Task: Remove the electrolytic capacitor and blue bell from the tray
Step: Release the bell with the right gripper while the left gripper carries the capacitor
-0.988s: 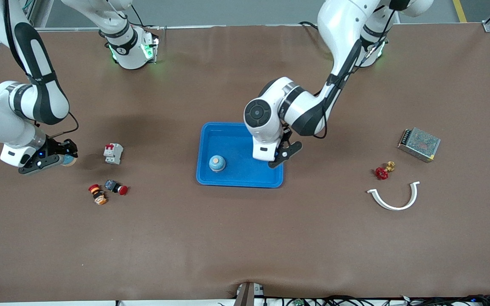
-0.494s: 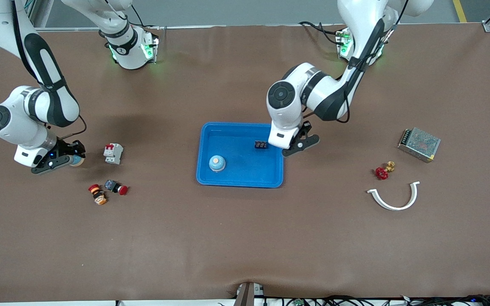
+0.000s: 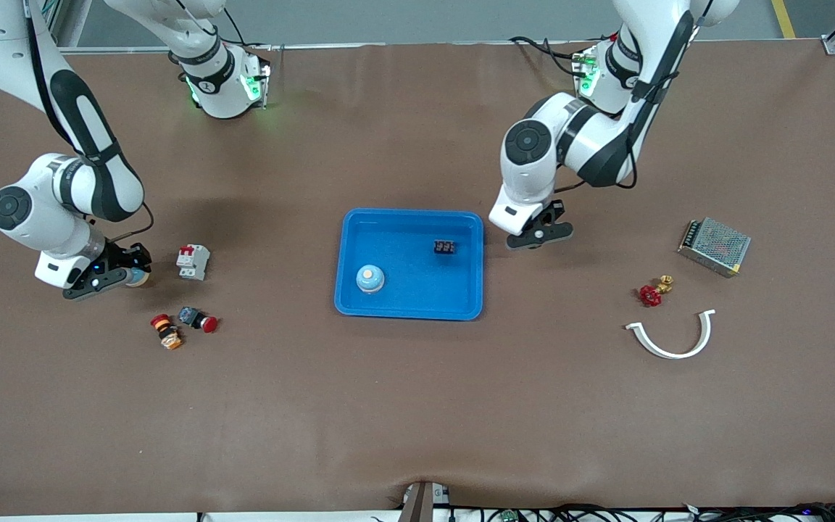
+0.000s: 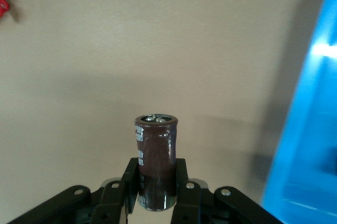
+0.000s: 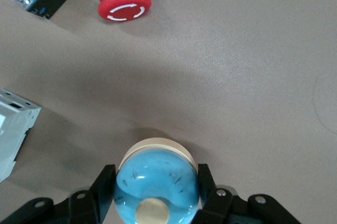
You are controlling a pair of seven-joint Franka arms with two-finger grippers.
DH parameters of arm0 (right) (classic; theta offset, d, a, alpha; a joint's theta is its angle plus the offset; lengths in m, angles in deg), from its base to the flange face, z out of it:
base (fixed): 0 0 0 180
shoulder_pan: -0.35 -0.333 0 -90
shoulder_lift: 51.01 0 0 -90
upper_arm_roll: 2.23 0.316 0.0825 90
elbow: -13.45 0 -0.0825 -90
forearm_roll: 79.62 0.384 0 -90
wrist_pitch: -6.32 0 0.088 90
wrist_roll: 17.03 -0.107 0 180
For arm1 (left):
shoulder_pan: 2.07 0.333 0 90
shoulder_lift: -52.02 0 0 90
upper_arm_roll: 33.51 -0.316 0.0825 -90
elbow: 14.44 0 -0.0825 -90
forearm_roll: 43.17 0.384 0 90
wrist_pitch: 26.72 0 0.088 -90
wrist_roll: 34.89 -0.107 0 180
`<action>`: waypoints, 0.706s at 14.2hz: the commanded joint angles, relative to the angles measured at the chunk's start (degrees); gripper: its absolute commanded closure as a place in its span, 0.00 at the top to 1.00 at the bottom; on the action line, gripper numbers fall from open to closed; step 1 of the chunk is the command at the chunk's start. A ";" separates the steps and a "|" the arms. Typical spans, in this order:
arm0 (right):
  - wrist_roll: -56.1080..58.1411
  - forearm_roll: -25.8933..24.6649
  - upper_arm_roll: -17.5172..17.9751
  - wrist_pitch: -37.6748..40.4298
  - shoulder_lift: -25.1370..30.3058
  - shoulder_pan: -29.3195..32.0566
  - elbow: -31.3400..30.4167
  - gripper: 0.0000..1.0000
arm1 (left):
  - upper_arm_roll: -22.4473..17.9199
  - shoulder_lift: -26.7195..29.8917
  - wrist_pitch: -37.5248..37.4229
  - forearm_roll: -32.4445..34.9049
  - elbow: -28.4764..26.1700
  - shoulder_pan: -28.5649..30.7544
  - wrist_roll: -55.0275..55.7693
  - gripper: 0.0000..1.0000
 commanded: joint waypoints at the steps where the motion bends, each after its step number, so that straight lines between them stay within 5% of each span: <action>1: 0.60 -0.42 1.14 -0.82 0.23 1.41 -0.55 0.42 | 0.15 5.24 4.10 3.02 -6.76 2.83 -3.53 0.00; 10: 0.60 -0.16 1.23 -2.58 -1.44 1.32 -0.55 0.44 | 0.32 9.38 17.03 3.38 -17.93 13.64 -23.48 0.00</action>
